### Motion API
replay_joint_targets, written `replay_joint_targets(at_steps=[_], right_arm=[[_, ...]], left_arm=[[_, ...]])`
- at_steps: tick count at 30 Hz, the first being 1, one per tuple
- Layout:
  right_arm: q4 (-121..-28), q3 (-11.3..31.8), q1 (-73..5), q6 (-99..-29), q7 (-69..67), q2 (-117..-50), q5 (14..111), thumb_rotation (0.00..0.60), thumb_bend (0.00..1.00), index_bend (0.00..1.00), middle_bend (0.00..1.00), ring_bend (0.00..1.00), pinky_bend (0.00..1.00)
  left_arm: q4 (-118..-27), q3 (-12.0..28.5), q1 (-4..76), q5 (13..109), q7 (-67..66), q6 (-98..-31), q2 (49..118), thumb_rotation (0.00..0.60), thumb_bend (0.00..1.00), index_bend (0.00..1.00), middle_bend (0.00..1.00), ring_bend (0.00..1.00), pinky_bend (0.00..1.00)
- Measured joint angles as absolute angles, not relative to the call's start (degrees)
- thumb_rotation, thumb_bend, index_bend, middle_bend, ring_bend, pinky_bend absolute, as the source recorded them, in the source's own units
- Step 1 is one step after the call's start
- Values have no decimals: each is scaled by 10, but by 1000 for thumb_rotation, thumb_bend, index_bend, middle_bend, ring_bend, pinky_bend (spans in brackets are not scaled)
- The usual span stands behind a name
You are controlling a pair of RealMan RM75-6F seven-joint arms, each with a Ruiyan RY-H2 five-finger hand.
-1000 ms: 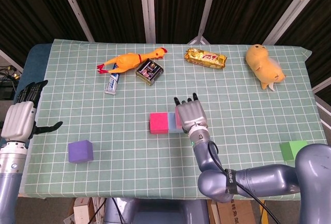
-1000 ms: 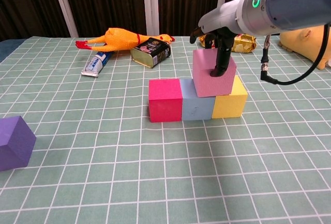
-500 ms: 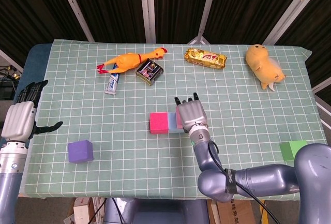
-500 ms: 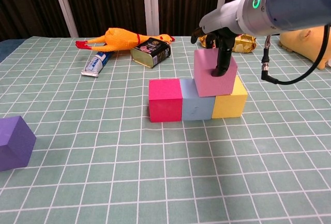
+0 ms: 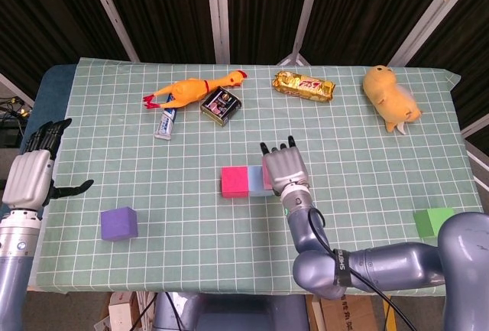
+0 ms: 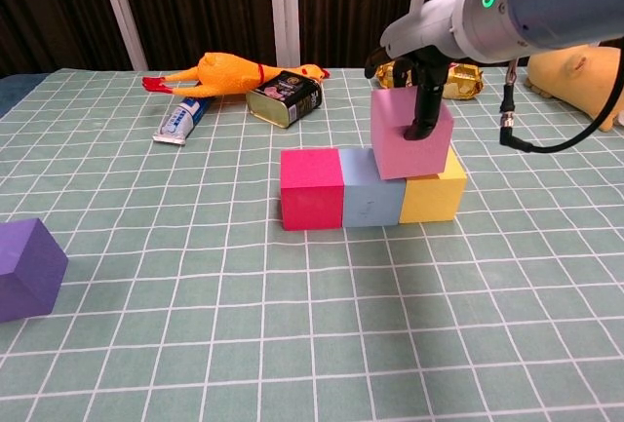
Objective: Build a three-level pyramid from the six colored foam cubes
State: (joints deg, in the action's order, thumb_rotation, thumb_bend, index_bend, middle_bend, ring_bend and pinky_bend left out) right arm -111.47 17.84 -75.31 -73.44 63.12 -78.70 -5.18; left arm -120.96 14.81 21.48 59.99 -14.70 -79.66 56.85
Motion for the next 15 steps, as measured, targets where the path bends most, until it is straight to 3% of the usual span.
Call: replay_joint_targets(at_steps=[15], right_arm=[[-1116, 170, -750, -737, 629, -788, -43, 600, 364, 0, 320, 200, 0]], left_arm=[[-1212, 149, 215, 602, -145, -797, 566, 600, 87, 0, 65, 9, 71]])
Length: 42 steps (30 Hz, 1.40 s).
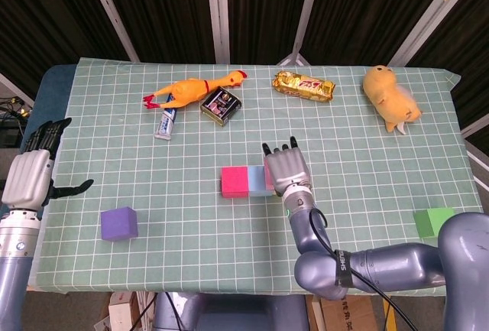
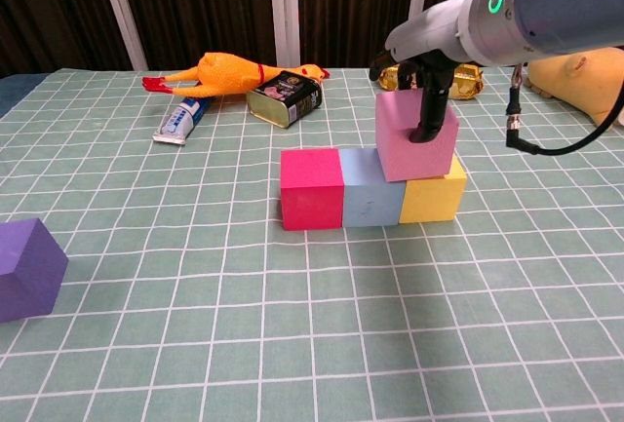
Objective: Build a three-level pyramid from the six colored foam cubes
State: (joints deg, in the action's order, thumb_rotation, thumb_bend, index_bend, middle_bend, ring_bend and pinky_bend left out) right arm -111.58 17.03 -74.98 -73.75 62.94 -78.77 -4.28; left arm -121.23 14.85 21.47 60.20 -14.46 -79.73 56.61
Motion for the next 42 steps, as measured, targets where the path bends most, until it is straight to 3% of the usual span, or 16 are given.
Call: replay_joint_targets(at_steps=[18, 42], right_arm=[[-1109, 163, -746, -733, 624, -797, -30, 600, 365, 0, 316, 180, 0], [-1107, 158, -740, -738, 620, -804, -19, 600, 364, 0, 104, 87, 0]], left_arm=[[-1211, 148, 215, 601, -146, -797, 568, 600, 87, 0, 65, 9, 72], [-1211, 147, 216, 601, -148, -798, 568, 600, 87, 0, 65, 9, 72]])
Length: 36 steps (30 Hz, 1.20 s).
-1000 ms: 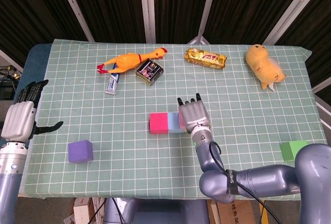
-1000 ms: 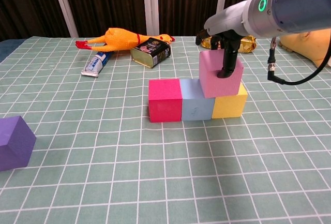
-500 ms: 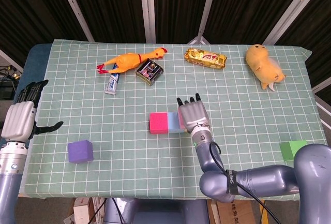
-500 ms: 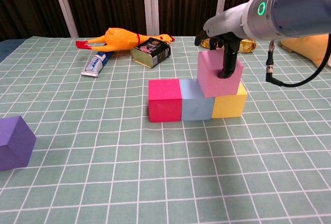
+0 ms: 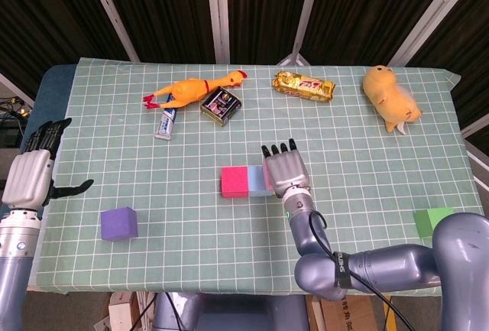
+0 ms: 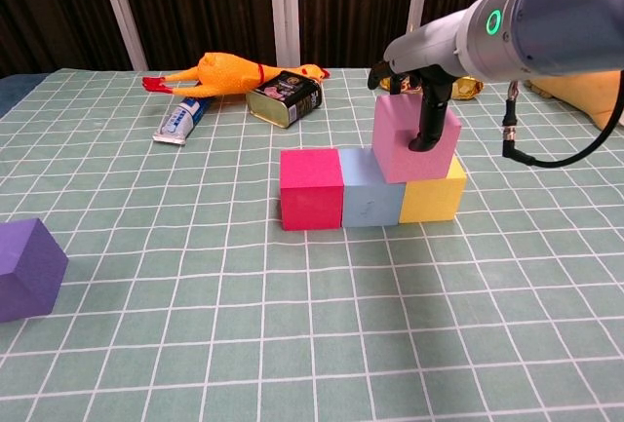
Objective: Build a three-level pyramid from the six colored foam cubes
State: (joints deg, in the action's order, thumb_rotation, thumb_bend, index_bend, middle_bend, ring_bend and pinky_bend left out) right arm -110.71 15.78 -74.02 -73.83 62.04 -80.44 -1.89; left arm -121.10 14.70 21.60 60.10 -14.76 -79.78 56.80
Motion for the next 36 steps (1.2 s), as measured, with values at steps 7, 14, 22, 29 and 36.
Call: replay_joint_targets(at_steps=[7, 14, 22, 29, 36], right_arm=[[-1122, 161, -740, -742, 623, -797, -28, 600, 364, 0, 56, 44, 0], [-1149, 158, -731, -751, 616, -786, -20, 600, 365, 0, 10, 8, 0], [-1196, 141, -705, -780, 592, -758, 42, 600, 364, 0, 0, 0, 0], [-1241, 103, -639, -816, 529, -714, 155, 600, 364, 0, 0, 0, 0], [-1260, 39, -550, -833, 454, -662, 269, 600, 364, 0, 0, 0, 0]], left_arm=[[-1211, 148, 216, 599, -146, -797, 567, 600, 87, 0, 65, 9, 72], [-1214, 147, 215, 604, -144, -798, 564, 600, 87, 0, 65, 9, 71], [-1216, 147, 213, 610, -143, -800, 562, 600, 87, 0, 60, 9, 72], [-1218, 144, 212, 615, -148, -804, 562, 600, 87, 0, 60, 9, 71], [-1218, 140, 213, 621, -161, -807, 568, 600, 87, 0, 54, 9, 71]])
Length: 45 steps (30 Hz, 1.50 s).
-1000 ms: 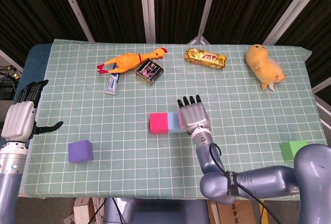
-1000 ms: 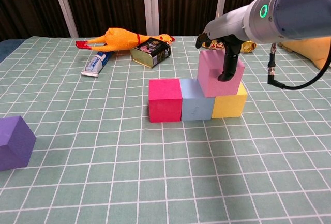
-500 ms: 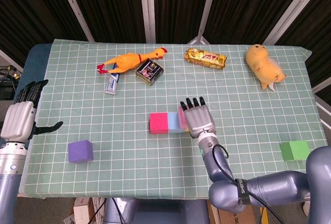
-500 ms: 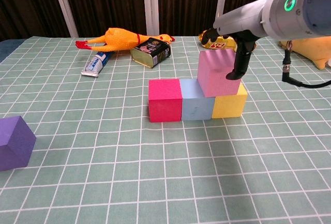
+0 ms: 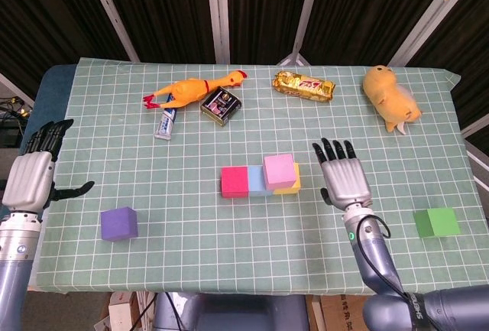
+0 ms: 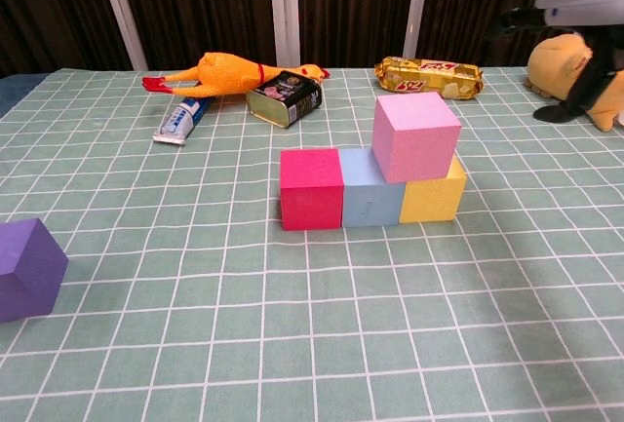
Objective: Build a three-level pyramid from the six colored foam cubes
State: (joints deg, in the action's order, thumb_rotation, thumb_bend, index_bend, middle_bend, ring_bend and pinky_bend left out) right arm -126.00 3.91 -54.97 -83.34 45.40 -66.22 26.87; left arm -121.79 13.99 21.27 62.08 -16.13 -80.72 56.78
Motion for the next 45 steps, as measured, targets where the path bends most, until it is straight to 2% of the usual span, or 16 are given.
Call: replay_joint_targets(at_steps=[10, 17, 25, 35, 38, 45], right_arm=[[-1222, -44, -423, -863, 337, -628, 453, 600, 364, 0, 0, 0, 0], [-1153, -72, -334, -885, 237, -621, 541, 600, 364, 0, 0, 0, 0], [-1106, -55, -292, -878, 188, -621, 587, 600, 364, 0, 0, 0, 0], [-1094, -22, -269, -847, 164, -620, 595, 600, 364, 0, 0, 0, 0], [-1094, -15, -265, -839, 163, -620, 599, 600, 364, 0, 0, 0, 0], [-1098, 2, -255, -827, 159, -619, 607, 600, 365, 0, 0, 0, 0]], left_arm=[[-1215, 132, 215, 627, -190, -813, 584, 600, 87, 0, 52, 9, 72], [-1215, 114, 209, 631, -203, -816, 596, 600, 87, 0, 52, 9, 72], [-1208, 75, 192, 648, -176, -781, 571, 600, 83, 0, 57, 10, 75], [-1206, -6, 158, 710, -166, -728, 500, 600, 48, 0, 85, 17, 78], [-1200, -21, 151, 705, -185, -717, 503, 600, 48, 0, 107, 19, 83], [-1188, -25, 154, 671, -220, -697, 544, 600, 48, 0, 131, 21, 85]])
